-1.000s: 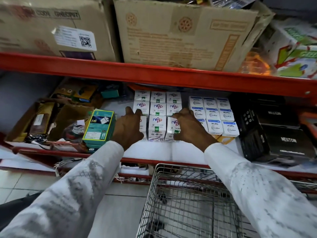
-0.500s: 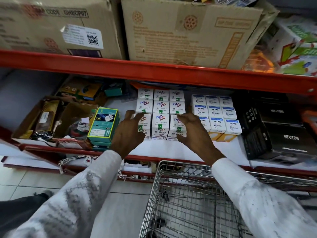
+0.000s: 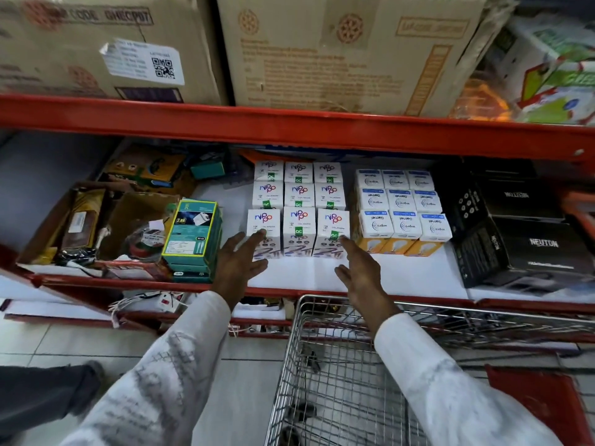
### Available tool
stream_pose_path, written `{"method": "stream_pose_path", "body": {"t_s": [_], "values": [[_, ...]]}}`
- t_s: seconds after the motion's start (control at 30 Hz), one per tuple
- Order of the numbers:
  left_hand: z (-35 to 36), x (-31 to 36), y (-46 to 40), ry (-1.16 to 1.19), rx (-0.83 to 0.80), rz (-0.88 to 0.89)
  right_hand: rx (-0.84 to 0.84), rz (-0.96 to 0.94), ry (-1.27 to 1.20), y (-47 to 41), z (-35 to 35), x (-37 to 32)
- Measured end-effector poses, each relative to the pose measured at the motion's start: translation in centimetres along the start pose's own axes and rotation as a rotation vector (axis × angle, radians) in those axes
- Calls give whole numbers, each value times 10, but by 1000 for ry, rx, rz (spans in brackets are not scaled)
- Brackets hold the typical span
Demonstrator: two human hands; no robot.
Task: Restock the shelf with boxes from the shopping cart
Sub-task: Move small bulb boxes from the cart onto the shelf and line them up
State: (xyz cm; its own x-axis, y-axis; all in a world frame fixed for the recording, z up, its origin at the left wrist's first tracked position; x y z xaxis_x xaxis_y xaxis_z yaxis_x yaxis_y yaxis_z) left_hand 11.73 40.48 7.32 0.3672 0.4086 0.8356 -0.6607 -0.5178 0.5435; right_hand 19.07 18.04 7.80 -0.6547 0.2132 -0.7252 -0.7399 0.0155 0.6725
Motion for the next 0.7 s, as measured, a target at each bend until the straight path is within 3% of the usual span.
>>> {"method": "stream_pose_path", "body": {"t_s": [0.7], "values": [[12, 3, -16, 88, -19, 12, -103, -85, -103, -14, 23, -17]]}}
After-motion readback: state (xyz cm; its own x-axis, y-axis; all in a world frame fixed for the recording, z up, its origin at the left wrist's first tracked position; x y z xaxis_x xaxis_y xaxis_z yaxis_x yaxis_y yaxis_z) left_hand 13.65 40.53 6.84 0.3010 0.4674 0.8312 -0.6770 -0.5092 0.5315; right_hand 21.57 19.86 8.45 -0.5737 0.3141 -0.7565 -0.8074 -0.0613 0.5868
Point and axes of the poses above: each hand's wrist, its own y-axis away from the middle knuckle, its own z-axis out of the palm, x = y × z, the point moved 5 cm from there along -y, towards the middle knuckle, and after that the axes turned 2 degrees about -y, right-handed, at the moved point
